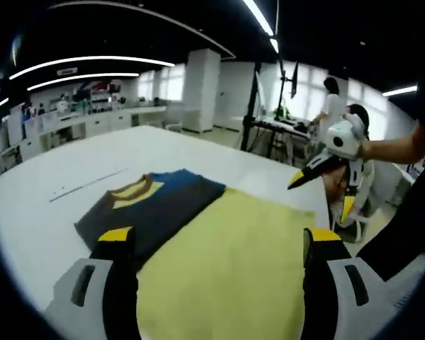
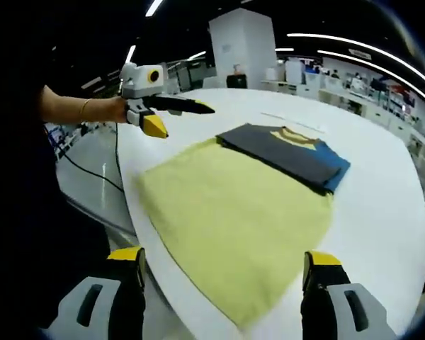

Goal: Fold the garment on the visible template until the final outline fits inside the template.

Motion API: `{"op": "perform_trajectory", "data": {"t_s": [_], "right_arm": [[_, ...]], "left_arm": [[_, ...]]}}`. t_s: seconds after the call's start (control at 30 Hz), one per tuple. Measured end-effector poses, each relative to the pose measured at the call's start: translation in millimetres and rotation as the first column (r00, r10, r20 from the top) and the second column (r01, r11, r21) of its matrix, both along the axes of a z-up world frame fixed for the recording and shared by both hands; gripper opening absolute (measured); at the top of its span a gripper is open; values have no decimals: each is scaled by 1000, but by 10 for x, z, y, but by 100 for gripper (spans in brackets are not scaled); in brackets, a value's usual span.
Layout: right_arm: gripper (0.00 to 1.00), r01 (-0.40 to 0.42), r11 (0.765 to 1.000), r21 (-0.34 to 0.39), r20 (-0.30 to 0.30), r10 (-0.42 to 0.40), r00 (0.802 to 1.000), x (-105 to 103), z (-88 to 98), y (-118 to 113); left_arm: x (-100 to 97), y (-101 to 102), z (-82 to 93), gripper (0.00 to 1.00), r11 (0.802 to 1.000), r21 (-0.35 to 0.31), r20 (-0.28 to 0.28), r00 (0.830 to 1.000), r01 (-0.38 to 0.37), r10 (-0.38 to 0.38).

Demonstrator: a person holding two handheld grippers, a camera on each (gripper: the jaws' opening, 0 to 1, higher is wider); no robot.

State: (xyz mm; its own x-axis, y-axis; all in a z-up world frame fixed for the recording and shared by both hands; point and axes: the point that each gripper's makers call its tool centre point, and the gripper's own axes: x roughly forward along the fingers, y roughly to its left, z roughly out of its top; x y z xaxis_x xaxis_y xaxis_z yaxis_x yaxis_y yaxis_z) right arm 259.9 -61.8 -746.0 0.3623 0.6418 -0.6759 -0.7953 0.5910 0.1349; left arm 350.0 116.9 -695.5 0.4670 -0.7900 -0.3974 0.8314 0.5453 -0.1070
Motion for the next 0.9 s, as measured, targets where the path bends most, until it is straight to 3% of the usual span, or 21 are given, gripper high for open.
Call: {"op": "perform_trajectory", "data": {"t_s": [0.1, 0.33, 0.4, 0.43, 0.6, 0.73, 0.9], "right_arm": [[79, 4, 1000, -31, -31, -5, 1000, -54, -69, -50], [76, -4, 998, -68, -27, 2, 1000, -111, -155, -119], [75, -11, 995, -96, -24, 9, 1000, -128, -199, -149], [74, -19, 994, -112, -22, 16, 1000, -136, -219, -165], [67, -57, 985, -161, -27, 53, 998, -193, -334, -205], [61, -65, 982, -178, -32, 60, 998, -213, -395, -228], [55, -106, 970, -218, -20, 104, 994, -212, -450, -247]], "left_arm": [[-123, 109, -82, 89, 1000, 4, -29, 999, -17, 17], [-452, 364, -296, 84, 998, 40, -80, 996, -48, 51], [-537, 473, -381, 80, 995, 78, -98, 992, -67, 75], [-608, 532, -436, 78, 991, 124, -93, 994, -45, 56], [-789, 719, -600, 70, 973, 230, -93, 994, -27, 50], [-867, 789, -657, 65, 973, 228, -111, 991, -42, 68], [-971, 828, -747, 54, 960, 281, -113, 992, -14, 48]]}}
